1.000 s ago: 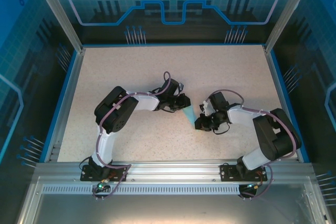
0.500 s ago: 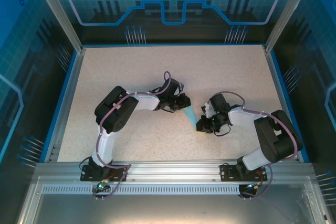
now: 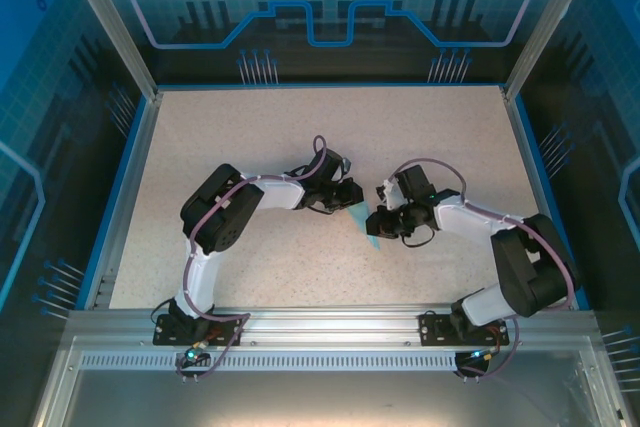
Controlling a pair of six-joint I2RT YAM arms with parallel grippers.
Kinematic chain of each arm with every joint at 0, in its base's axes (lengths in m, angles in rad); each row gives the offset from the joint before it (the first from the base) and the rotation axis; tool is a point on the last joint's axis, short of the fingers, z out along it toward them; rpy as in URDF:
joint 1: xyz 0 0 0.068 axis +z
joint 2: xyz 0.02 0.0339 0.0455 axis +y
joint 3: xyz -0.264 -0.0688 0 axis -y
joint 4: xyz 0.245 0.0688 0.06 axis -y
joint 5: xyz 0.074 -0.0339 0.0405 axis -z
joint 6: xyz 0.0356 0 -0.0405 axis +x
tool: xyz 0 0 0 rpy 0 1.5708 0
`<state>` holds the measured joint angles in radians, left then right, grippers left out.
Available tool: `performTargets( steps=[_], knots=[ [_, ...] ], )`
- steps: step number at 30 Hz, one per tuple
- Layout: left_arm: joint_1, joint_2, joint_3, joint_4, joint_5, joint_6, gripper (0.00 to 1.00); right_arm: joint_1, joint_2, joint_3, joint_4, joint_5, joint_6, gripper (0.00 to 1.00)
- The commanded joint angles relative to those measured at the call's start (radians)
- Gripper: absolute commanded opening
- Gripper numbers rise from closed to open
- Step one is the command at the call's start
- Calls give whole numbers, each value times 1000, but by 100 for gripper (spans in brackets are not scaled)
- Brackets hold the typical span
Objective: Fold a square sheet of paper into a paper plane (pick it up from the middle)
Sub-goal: Fold the wing for the fifth time at the center of the table.
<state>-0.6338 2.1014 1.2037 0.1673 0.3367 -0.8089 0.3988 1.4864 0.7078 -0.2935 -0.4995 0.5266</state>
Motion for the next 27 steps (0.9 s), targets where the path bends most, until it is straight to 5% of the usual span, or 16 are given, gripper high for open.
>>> performTargets(
  steps=[1,8,17,27],
  knots=[
    [-1,44,-21,-135,-31,36,18,12,71,11,40,-54,-12,11],
    [-1,43,-17,-147,-28,43,19,-17,159,-39,44,-7,-29,10],
    [-1,40,-7,-157,-31,50,18,-20,7,-111,32,-25,23,15],
    [-1,31,-13,-153,-22,47,18,-19,50,-153,51,34,49,15]
  ],
)
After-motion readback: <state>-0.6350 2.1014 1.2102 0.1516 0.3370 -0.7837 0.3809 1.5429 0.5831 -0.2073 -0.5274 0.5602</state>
